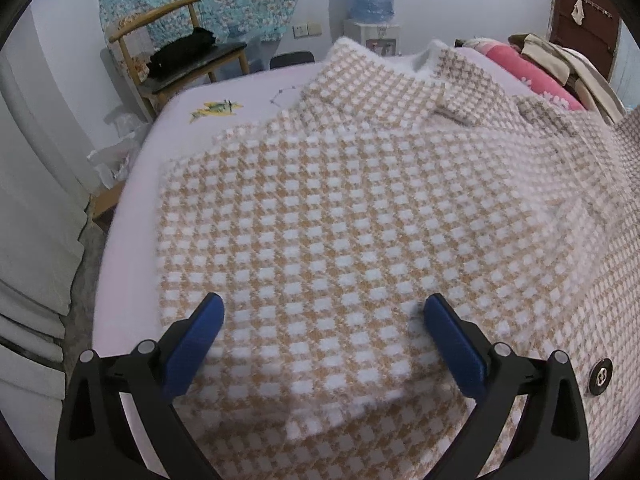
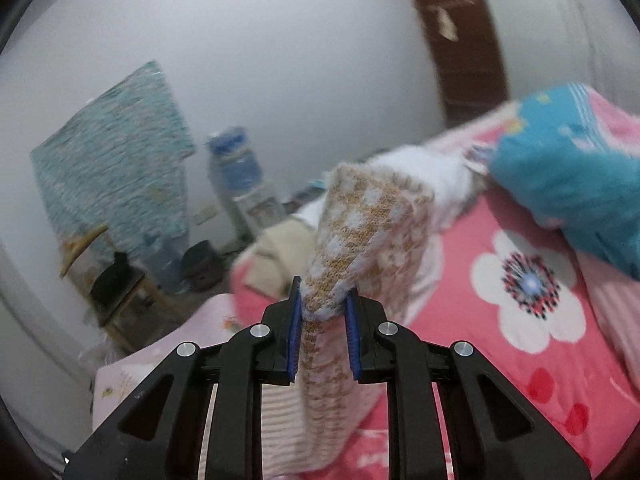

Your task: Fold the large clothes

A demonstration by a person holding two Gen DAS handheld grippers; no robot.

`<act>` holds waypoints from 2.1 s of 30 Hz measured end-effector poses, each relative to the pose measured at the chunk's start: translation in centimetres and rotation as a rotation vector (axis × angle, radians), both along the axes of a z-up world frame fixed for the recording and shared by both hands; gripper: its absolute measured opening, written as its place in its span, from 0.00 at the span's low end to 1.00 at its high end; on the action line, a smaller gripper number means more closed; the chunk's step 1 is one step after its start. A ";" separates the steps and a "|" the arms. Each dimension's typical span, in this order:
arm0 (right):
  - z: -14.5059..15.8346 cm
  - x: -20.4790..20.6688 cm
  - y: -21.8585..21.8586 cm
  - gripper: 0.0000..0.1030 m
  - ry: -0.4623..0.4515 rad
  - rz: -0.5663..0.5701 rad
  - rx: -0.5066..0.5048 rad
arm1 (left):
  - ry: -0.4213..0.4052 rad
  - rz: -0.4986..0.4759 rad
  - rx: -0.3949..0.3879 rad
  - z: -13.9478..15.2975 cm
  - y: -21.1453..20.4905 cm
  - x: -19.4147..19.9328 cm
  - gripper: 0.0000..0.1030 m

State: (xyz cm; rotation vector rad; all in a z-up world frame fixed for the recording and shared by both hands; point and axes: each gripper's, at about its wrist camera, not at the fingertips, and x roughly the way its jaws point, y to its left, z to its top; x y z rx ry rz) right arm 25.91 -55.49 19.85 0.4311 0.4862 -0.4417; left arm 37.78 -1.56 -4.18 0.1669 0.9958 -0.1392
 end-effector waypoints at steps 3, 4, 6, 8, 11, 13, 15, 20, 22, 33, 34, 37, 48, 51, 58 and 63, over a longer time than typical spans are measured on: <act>2.0 1.1 4.2 0.16 -0.024 0.076 -0.043 | 0.003 -0.008 -0.013 0.2 0.4 -0.4 0.96; 2.8 1.5 5.9 0.16 -0.034 0.109 -0.056 | 0.008 -0.006 -0.014 0.2 0.7 -0.6 0.96; 3.9 2.4 9.1 0.16 -0.050 0.169 -0.077 | 0.009 -0.007 -0.019 0.4 1.1 -1.0 0.96; 4.7 3.4 12.2 0.16 -0.060 0.230 -0.097 | -0.003 -0.011 -0.026 0.7 1.6 -1.7 0.96; 5.3 4.9 16.8 0.16 -0.072 0.321 -0.114 | -0.010 -0.013 -0.028 1.1 2.1 -2.6 0.96; 5.1 5.9 19.7 0.16 -0.072 0.381 -0.118 | -0.007 -0.004 -0.039 1.3 2.8 -3.2 0.96; 4.3 7.1 22.5 0.16 -0.065 0.439 -0.127 | -0.004 0.002 -0.059 1.6 3.4 -3.7 0.95; 0.2 9.8 28.6 0.16 0.001 0.567 -0.140 | -0.008 -0.001 -0.079 2.6 5.4 -5.3 0.95; -2.5 10.8 31.3 0.16 0.058 0.624 -0.133 | -0.010 -0.006 -0.088 2.9 6.2 -5.9 0.95; -12.8 12.6 37.1 0.65 0.346 0.891 -0.031 | -0.050 -0.047 -0.170 5.3 10.3 -8.9 0.94; -12.4 13.1 36.4 0.67 0.339 0.883 -0.020 | -0.057 -0.053 -0.180 5.5 10.5 -9.0 0.94; -12.2 12.6 33.5 0.68 0.321 0.830 0.019 | -0.083 -0.067 -0.221 6.4 10.8 -9.0 0.94; -14.5 11.1 14.5 0.68 0.279 0.452 0.201 | 0.049 -0.021 -0.525 6.2 7.3 -0.6 0.78; -15.3 10.6 11.4 0.68 0.280 0.406 0.254 | 0.146 0.021 -0.561 4.4 5.7 2.8 0.73; -18.3 10.6 7.4 0.68 0.302 0.355 0.378 | 0.268 0.122 -0.618 1.9 4.9 6.6 0.45; -19.5 10.4 7.1 0.68 0.304 0.361 0.402 | 0.314 0.134 -0.571 0.9 4.1 7.4 0.44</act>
